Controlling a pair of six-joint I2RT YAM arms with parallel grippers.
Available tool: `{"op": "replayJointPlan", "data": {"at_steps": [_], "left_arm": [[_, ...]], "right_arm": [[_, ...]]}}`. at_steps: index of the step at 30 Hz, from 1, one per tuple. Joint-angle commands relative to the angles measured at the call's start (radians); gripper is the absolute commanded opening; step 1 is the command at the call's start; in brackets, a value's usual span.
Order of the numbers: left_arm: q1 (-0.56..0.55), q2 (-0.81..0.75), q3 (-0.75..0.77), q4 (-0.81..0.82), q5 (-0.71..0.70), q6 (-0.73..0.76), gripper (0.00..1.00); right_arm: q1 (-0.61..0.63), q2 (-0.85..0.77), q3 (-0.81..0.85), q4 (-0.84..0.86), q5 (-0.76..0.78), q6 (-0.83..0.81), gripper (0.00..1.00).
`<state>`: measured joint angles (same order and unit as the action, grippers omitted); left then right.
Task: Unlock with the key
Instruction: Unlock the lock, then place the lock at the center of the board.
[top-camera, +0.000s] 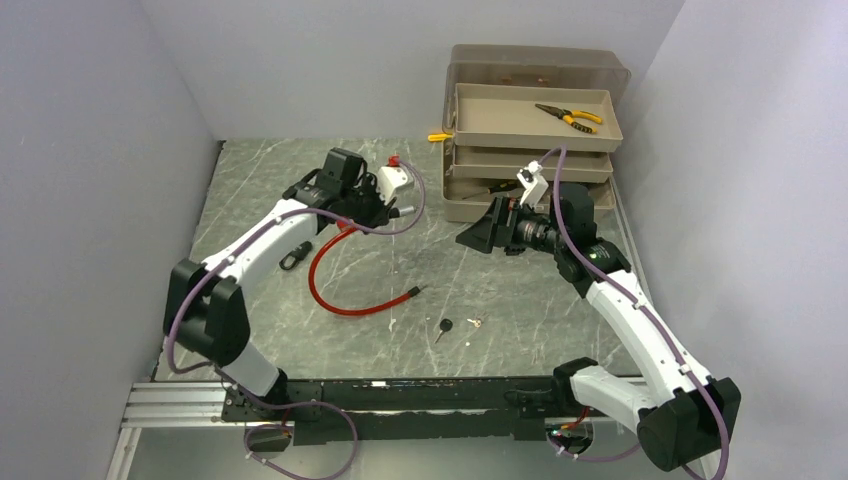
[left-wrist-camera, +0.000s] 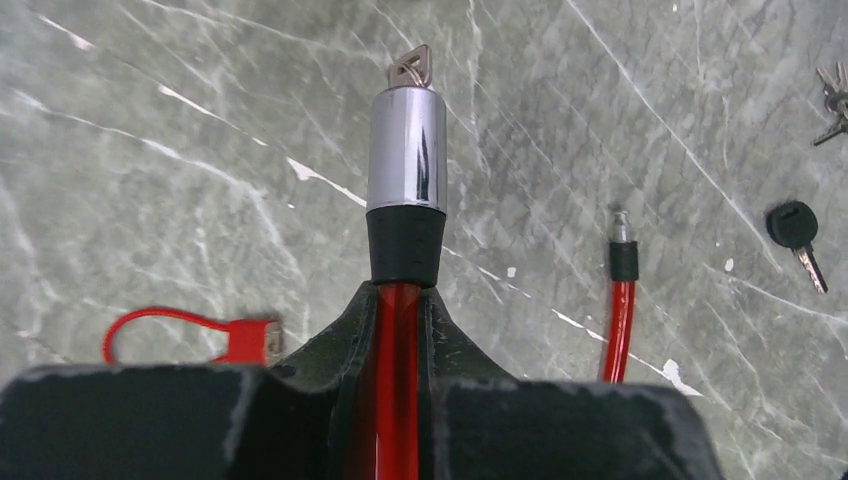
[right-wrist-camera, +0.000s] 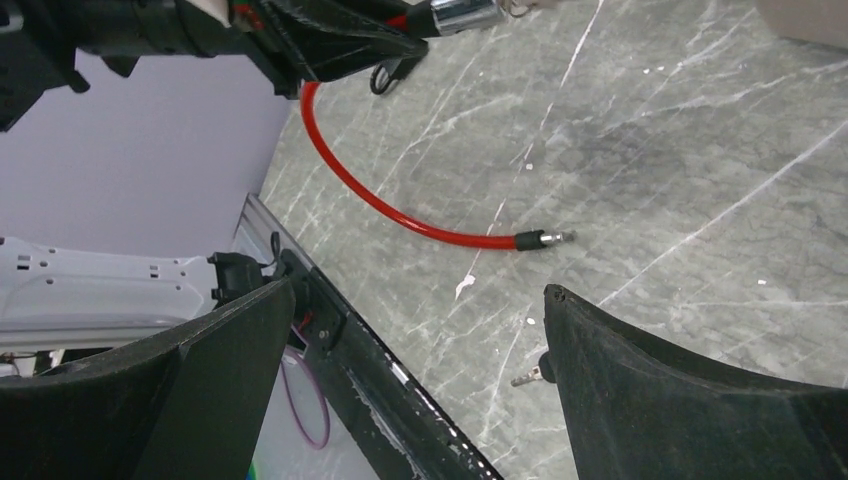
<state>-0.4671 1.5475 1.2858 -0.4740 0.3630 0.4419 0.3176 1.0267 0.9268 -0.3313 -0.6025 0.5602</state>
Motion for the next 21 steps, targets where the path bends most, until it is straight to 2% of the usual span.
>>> {"op": "replayJointPlan", "data": {"at_steps": [1, 5, 9, 16, 21], "left_arm": [[-0.002, 0.098, 0.073, -0.093, 0.091, 0.0, 0.08], [-0.002, 0.224, 0.2, -0.166, 0.13, 0.013, 0.13], [0.003, 0.352, 0.352, -0.272, 0.135, 0.018, 0.14], [0.018, 0.368, 0.243, -0.189, 0.05, 0.072, 0.21], [0.048, 0.407, 0.279, -0.177, 0.023, 0.105, 0.29]], "right_arm": [[0.005, -0.027, -0.019, 0.052, 0.021, -0.01, 0.98], [0.006, -0.009, -0.012, 0.063, 0.021, -0.01, 0.98], [0.008, 0.017, 0.0, 0.082, 0.018, -0.007, 0.98], [0.023, 0.035, 0.007, 0.087, 0.033, -0.007, 0.98], [0.039, 0.036, -0.011, 0.093, 0.056, 0.001, 0.98]]}}
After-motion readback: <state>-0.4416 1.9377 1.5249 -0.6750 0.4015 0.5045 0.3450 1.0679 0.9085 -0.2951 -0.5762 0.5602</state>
